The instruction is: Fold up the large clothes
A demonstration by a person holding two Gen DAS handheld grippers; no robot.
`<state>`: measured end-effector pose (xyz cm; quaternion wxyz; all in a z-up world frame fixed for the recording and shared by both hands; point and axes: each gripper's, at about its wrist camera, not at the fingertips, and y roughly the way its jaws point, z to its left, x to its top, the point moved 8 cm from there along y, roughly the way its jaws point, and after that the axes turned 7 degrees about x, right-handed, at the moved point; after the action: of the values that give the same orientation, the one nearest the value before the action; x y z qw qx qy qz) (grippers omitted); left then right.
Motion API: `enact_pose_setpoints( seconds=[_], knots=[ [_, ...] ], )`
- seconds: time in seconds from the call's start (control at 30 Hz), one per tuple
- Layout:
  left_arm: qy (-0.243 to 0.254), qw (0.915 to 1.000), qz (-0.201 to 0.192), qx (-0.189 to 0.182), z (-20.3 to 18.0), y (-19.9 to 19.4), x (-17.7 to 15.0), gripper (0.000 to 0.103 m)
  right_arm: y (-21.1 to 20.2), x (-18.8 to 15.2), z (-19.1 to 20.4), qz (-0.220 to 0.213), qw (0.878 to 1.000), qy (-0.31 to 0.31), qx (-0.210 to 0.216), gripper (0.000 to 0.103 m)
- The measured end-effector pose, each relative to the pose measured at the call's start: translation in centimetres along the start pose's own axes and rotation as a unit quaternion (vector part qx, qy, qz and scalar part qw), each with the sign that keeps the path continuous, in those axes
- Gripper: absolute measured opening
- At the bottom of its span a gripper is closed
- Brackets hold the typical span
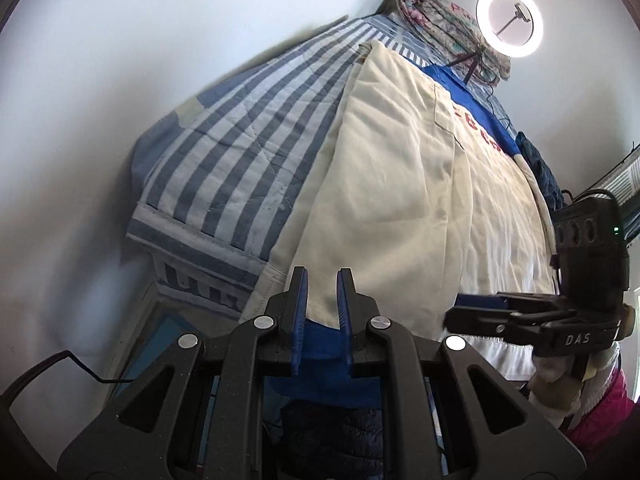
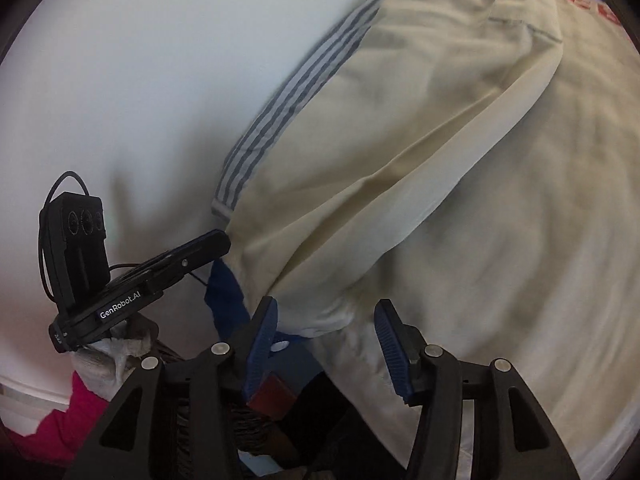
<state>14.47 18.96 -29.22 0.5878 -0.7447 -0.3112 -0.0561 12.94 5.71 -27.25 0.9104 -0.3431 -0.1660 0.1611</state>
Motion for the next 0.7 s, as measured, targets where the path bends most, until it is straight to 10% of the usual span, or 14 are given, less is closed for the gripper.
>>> enact_pose_setpoints(
  seconds=[0.1,0.2,0.33,0.43,0.7],
  knots=[
    [-0.007,0.9999,-0.008,-0.005,0.5,-0.6,0.1,0.013,1.0,0.4,0.5,0.007,1.000,0.009,0.005,0.054],
    [-0.011,0.9998,-0.014,-0.008,0.6,-1.0,0.4,0.013,1.7,0.4,0.3,0.021,0.997,0.050,0.047,0.022],
    [-0.008,0.9996,-0.025,-0.011,0.6,-1.6,0.8,0.013,-0.1,0.1,0.5,0.000,0.985,0.092,0.144,0.022],
    [-0.010,0.9996,-0.022,-0.011,0.8,-1.4,0.7,0.013,-0.8,-1.0,-1.1,-0.001,0.998,0.052,0.036,0.039],
    [-0.045,0.9978,0.012,-0.047,1.3,0.1,0.1,0.022,-3.6,-1.0,2.3,-0.070,0.992,-0.082,-0.065,0.038]
  ],
)
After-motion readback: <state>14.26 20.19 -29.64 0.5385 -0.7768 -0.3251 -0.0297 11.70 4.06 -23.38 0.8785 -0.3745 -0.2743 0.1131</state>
